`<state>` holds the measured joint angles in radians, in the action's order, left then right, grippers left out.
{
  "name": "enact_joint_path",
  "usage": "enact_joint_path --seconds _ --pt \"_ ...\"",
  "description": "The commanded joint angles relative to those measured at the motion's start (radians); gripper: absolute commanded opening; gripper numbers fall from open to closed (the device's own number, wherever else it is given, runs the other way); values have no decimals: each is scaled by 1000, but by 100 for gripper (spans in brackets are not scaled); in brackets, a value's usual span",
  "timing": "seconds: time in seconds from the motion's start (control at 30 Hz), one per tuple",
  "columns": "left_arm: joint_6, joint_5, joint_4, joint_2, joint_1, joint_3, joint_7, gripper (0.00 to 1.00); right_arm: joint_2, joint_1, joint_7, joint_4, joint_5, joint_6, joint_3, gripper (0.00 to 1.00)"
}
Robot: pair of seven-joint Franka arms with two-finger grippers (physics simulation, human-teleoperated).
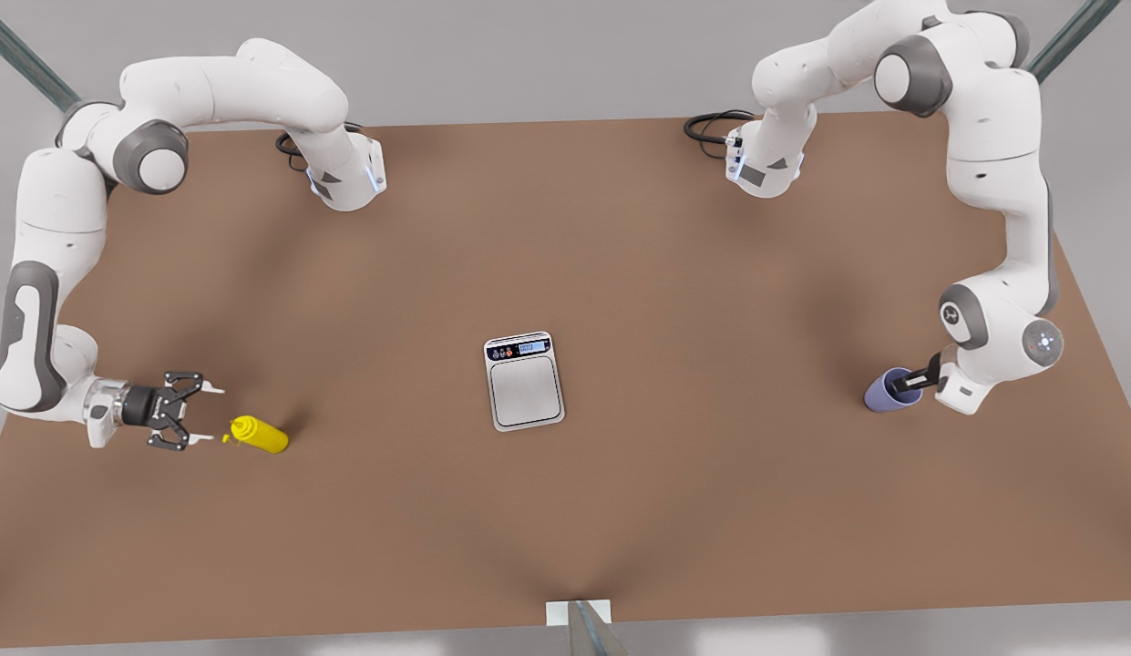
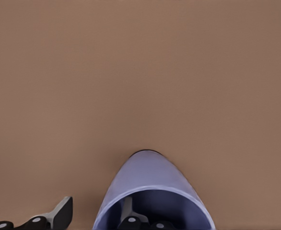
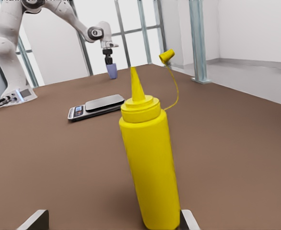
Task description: Move cup to the weight, pick up sauce bottle, pour sauce
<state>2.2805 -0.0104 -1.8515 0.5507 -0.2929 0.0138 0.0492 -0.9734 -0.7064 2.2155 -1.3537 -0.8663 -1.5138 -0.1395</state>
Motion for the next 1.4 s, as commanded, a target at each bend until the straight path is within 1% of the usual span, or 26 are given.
enact_joint_path --seconds 0.0,0.07,0.17,0.37,0.43,0.5,0.53,0.57,0.6,0.67,0.7,0.73,0.77,0.83,0.9,1.0,1.07,1.1,1.17,1.27,1.3,1.37 --pt "2 0 0 0 0 0 0 28 -5 2 1 1 -2 -2 0 100" --pt "4 0 0 0 1 0 -3 21 -24 11 0 5 -6 -42 0 100" --pt "4 -2 0 0 6 0 -8 21 -34 13 4 4 -43 -97 0 100" --pt "4 0 29 -2 37 0 -6 21 -50 38 21 -2 -77 -100 -2 100" --pt "-6 0 29 -49 57 -2 -8 21 -53 48 23 -4 -77 -100 -2 100" --pt "-38 -5 29 -110 121 -5 -12 21 -53 50 23 -4 -79 -100 -2 100" --pt "-64 -10 31 -132 205 -2 -45 21 -53 62 21 -4 -88 -102 -2 100" --pt "-107 -23 47 -143 250 -8 -98 21 -53 64 23 -4 -97 -102 -2 100" --pt "-199 -54 129 -143 343 -5 -166 21 -54 68 24 -4 -97 -102 -2 100" --pt "-250 -54 163 -143 509 -5 -403 21 -54 71 23 -5 -100 -102 -2 100" --pt "-250 -94 199 -130 627 -5 -604 21 -53 77 21 -7 -102 -102 -2 100" --pt "-250 -120 227 -123 687 -5 -719 21 -53 77 21 -8 -102 -102 -2 100" --pt "-250 -126 245 -106 738 -6 -816 21 -53 77 23 -15 -100 -102 -2 100" --pt "-248 -125 333 -34 847 -6 -1025 21 -53 80 21 -15 -100 -102 -2 100" --pt "-239 -126 379 15 920 -6 -1144 21 -53 94 21 -19 -102 -102 -2 100" --pt "-230 -125 506 139 1003 -6 -1296 21 -53 113 21 -22 -109 -102 -3 100" --pt "-148 -125 529 172 1040 -6 -1373 21 -53 122 21 -22 -112 -102 -3 100" --pt "-142 -123 586 212 1052 -6 -1402 21 -53 123 21 -27 -114 -102 -3 100" --pt "-131 -121 623 248 1081 -6 -1425 21 -53 125 21 -27 -114 -102 -5 100" --pt "-104 -118 623 279 1101 -5 -1425 21 -53 123 21 -27 -115 -106 -5 84" --pt "-101 -112 623 285 1101 -5 -1425 21 -53 123 21 -27 -115 -108 -5 83" --pt "-96 -108 623 294 1100 0 -1424 21 -53 136 21 -28 -117 -108 -6 82"
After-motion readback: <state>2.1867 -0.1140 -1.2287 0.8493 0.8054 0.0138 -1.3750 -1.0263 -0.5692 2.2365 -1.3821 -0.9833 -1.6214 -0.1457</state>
